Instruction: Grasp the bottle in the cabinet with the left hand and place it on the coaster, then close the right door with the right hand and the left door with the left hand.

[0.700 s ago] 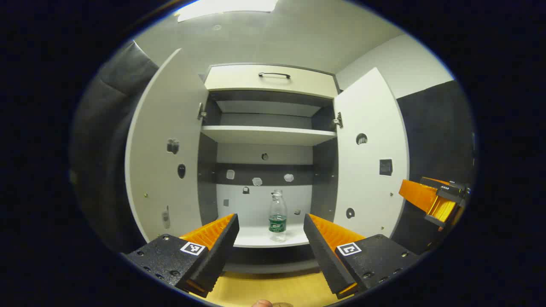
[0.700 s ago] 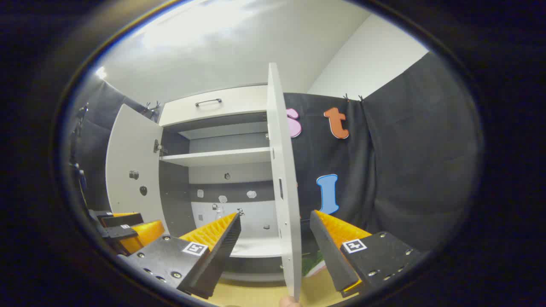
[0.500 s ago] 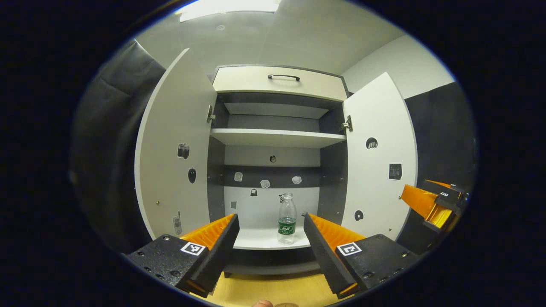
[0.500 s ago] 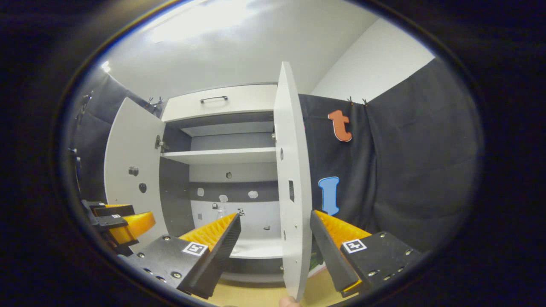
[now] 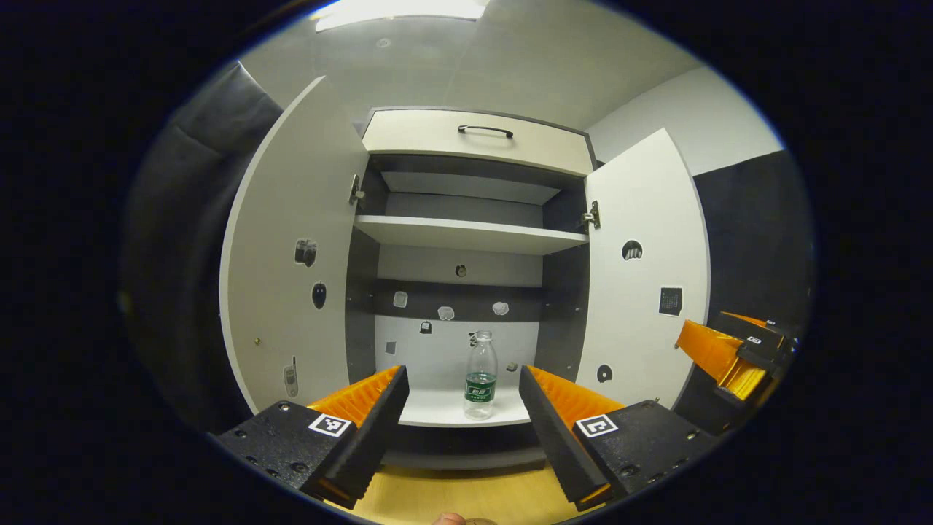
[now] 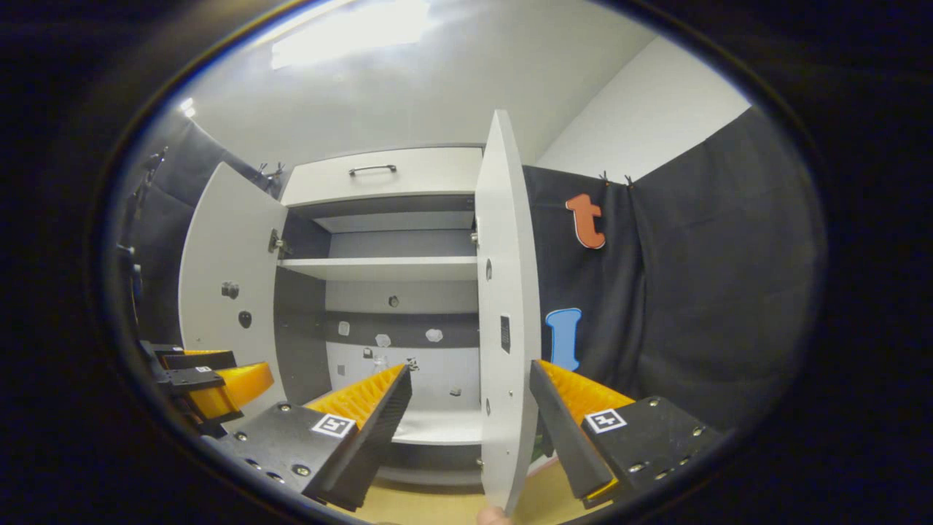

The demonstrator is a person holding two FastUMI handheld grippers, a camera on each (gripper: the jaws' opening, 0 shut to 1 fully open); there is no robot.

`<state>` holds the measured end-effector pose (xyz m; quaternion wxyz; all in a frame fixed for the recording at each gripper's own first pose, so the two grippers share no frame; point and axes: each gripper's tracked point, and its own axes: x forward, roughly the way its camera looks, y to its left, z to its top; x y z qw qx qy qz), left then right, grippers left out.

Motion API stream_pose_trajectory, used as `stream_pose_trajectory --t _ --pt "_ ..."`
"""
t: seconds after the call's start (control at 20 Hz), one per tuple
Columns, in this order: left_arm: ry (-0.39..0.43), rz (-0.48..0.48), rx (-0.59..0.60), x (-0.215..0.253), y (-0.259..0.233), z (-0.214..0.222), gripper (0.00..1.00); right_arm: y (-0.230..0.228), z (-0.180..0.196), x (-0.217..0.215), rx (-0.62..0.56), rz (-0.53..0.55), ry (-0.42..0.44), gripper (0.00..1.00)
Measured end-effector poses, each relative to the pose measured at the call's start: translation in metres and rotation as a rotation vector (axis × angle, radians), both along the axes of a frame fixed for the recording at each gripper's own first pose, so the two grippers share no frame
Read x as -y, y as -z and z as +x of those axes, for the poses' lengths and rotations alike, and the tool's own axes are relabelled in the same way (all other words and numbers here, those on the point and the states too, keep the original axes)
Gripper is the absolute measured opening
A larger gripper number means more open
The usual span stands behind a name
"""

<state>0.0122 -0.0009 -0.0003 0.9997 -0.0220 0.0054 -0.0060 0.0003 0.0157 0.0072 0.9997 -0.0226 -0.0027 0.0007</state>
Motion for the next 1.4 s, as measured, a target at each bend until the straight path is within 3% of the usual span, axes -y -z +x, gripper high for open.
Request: stream_pose_trajectory --t 0.3,0.35,0.4,0.5,0.65,0.8,1.15,1.4 --pt "0.039 0.013 -0.007 0.009 0.005 0.033 0.96 -0.010 -0.010 0.008 0.014 -0.001 0.018 0.99" --pt "0.050 0.010 -0.005 0.012 0.006 0.045 0.93 -0.010 -0.012 0.012 0.014 0.000 0.026 0.99" --pt "0.058 0.009 -0.004 0.014 0.007 0.057 0.99 -0.012 -0.015 0.017 0.015 -0.001 0.036 0.99" --pt "0.069 0.011 -0.005 0.018 0.012 0.086 0.93 -0.014 -0.021 0.031 0.016 -0.006 0.064 0.99" --pt "0.082 0.011 -0.042 0.027 0.030 0.133 0.96 -0.018 -0.032 0.051 0.024 -0.033 0.116 0.96" --pt "0.105 -0.006 -0.097 0.039 0.053 0.176 0.96 -0.019 -0.043 0.076 0.026 -0.070 0.177 0.99" --pt "0.081 0.006 -0.179 0.043 0.100 0.258 0.96 -0.021 -0.056 0.126 0.033 -0.125 0.306 0.96" --pt "0.056 0.011 -0.246 0.033 0.130 0.291 0.96 -0.015 -0.050 0.141 0.021 -0.129 0.351 0.99"
